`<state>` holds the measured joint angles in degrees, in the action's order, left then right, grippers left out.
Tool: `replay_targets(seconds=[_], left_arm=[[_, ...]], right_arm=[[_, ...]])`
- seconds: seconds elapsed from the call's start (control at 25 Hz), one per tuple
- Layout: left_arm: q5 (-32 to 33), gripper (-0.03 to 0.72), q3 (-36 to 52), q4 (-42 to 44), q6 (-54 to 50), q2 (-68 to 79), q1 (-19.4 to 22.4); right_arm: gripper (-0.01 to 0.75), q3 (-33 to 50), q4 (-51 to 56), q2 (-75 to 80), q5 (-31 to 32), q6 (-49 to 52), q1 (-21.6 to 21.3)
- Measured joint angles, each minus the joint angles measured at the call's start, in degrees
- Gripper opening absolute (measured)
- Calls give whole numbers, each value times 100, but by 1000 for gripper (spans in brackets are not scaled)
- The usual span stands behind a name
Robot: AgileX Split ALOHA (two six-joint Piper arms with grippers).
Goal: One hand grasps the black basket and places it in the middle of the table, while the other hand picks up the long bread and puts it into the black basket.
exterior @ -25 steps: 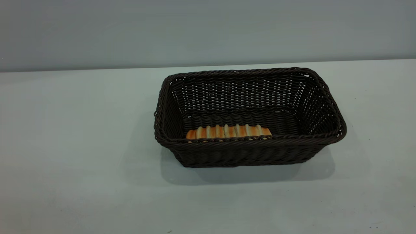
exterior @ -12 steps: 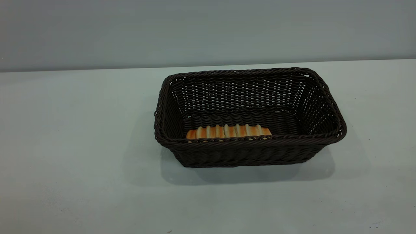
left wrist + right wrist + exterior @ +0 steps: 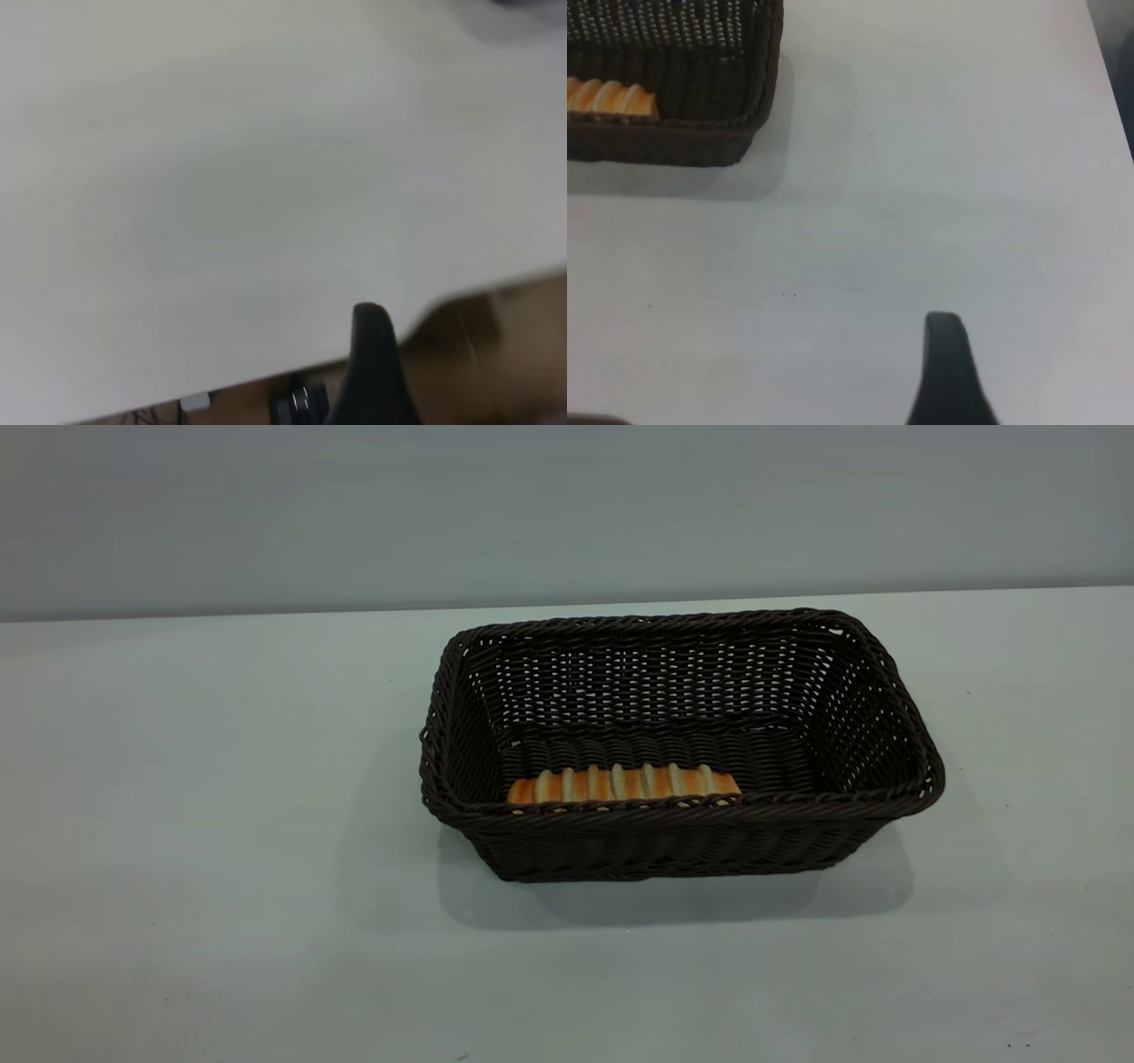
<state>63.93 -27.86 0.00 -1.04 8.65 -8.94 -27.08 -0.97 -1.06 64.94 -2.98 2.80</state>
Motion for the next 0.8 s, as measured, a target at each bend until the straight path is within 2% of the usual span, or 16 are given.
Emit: replay_targets(seconds=[0.16,0.32,0.8], left_arm=[[24,591,0,0,0,-578,979],[54,591,0,0,0,-958,1350],[79,591,0,0,0,-991,1441]], right_arm=[[534,0,0,-7,0,0,0],[534,0,0,-7,0,0,0],[534,0,0,-7,0,0,0]])
